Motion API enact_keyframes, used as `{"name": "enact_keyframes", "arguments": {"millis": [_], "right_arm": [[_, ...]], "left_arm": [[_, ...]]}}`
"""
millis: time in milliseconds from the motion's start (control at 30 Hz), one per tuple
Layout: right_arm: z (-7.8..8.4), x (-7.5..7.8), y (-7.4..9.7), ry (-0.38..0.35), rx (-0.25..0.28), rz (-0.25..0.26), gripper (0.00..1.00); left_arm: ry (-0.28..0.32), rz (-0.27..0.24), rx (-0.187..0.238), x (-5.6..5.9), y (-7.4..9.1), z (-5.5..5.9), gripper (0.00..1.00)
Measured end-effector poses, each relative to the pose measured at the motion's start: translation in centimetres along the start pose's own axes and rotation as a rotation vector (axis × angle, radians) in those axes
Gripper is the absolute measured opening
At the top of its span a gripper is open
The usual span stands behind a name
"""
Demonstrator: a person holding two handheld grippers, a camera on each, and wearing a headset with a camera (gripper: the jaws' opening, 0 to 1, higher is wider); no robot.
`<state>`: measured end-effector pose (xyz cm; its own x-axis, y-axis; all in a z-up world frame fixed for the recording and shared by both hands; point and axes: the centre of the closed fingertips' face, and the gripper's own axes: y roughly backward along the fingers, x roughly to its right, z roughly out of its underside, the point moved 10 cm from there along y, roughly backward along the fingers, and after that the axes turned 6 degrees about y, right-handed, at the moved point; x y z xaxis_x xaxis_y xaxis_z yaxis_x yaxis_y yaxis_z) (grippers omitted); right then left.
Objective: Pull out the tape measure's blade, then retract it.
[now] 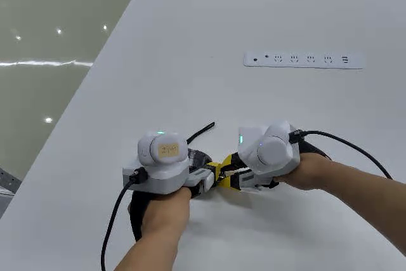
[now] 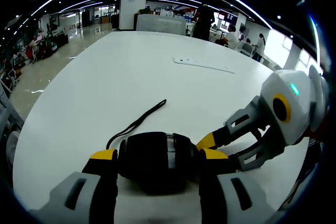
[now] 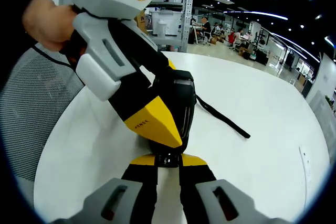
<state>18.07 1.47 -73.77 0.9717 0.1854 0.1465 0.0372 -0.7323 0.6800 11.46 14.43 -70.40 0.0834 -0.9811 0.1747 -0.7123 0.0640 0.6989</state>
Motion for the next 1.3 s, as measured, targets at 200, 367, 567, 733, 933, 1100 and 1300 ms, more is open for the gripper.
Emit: {"name": "enact_keyframes", "arguments": {"millis": [200, 367, 567, 733, 933, 1100, 1300], "right_arm": [[0.0, 0.0, -0.1, 0.004, -0.008, 0.004, 0.16], [0.0, 0.1, -0.1, 0.0, -0.01, 0.007, 0.16], [0.1, -0.2, -0.1, -0.007, -0.021, 0.001, 0.19], [0.1, -0.1, -0.1, -0.024, -0.011, 0.016, 0.2], [-0.2, -0.1, 0.4, -0.022, -0.019, 0.023, 0.21], [0.2, 0.0, 0.6, -0.034, -0.022, 0.026, 0.22], [0.1, -0.3, 1.5, -0.061, -0.017, 0.044, 0.24]], "left_arm": [[-0.01, 0.01, -0.001, 0.3, 0.0, -0.2, 0.59], [-0.046, 0.02, -0.013, -0.2, 0.0, 0.0, 0.59], [-0.062, 0.029, -0.035, 0.0, 0.3, 0.4, 0.6], [-0.088, 0.044, -0.039, -0.6, 0.7, 0.3, 0.6], [-0.124, 0.057, -0.037, -1.1, 1.4, 0.4, 0.6], [-0.155, 0.074, -0.047, -1.1, 2.0, 0.7, 0.61], [-0.194, 0.111, -0.058, -0.9, 1.8, 0.8, 0.61]]}}
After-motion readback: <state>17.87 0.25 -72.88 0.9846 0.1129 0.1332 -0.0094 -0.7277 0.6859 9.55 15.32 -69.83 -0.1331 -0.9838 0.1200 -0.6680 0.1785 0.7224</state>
